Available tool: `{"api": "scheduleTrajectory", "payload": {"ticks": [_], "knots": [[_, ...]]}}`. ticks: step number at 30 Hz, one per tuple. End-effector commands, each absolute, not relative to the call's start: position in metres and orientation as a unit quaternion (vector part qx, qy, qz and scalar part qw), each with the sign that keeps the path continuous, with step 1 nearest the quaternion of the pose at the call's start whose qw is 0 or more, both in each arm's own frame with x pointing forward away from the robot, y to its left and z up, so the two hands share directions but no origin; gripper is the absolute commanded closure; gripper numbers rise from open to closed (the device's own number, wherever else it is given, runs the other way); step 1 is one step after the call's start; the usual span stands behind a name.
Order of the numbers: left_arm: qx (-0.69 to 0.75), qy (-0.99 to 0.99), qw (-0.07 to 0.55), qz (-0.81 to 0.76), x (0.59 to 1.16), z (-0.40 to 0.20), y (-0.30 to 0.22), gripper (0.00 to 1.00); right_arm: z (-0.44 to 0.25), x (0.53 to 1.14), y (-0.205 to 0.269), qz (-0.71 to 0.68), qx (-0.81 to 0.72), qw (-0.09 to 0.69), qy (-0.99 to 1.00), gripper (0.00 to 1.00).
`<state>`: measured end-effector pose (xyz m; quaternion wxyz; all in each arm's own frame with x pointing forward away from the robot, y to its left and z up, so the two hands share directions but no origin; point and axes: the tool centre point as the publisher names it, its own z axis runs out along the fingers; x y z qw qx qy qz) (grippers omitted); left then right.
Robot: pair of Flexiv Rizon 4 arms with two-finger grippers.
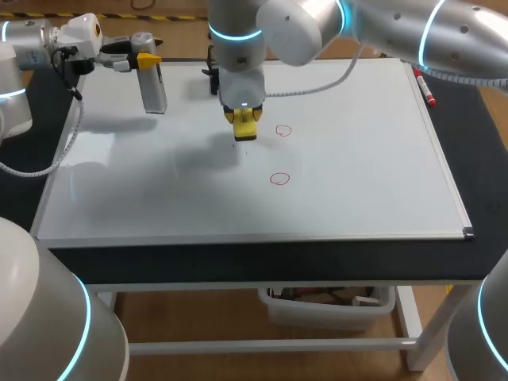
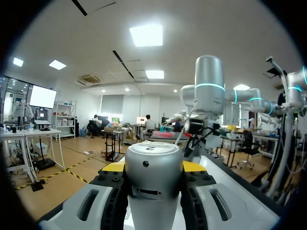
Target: Pick up the inspection probe, press it on each red-marked spot on the whiteboard one by one, put down the probe, pick up the eraser, and wipe off all the red marks.
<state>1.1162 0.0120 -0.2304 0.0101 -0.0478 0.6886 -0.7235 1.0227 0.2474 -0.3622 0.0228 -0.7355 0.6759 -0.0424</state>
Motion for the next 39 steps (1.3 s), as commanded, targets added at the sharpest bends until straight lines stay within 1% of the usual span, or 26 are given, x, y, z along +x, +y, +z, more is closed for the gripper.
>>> {"api": "scheduleTrajectory", "payload": {"ticks": [1,10,17,34,39], "knots": [[-0.048,0.689,0.010,-0.723,1.116,-0.229,0.012,1.00,-0.368,1.026,0.260,-0.042,-0.742,0.024,0.669,1.00],[-0.048,0.689,0.010,-0.723,1.116,-0.229,0.012,1.00,-0.391,1.028,0.286,-0.023,-0.758,0.021,0.652,1.00],[-0.048,0.689,0.010,-0.723,1.116,-0.229,0.012,1.00,-0.408,1.025,0.294,-0.012,-0.766,0.011,0.643,1.00],[-0.048,0.689,0.010,-0.723,1.116,-0.229,0.012,1.00,-0.426,1.020,0.294,0.000,-0.765,0.010,0.644,1.00],[-0.048,0.689,0.010,-0.723,1.116,-0.229,0.012,1.00,-0.429,1.019,0.287,0.000,-0.760,0.007,0.650,1.00]]}}
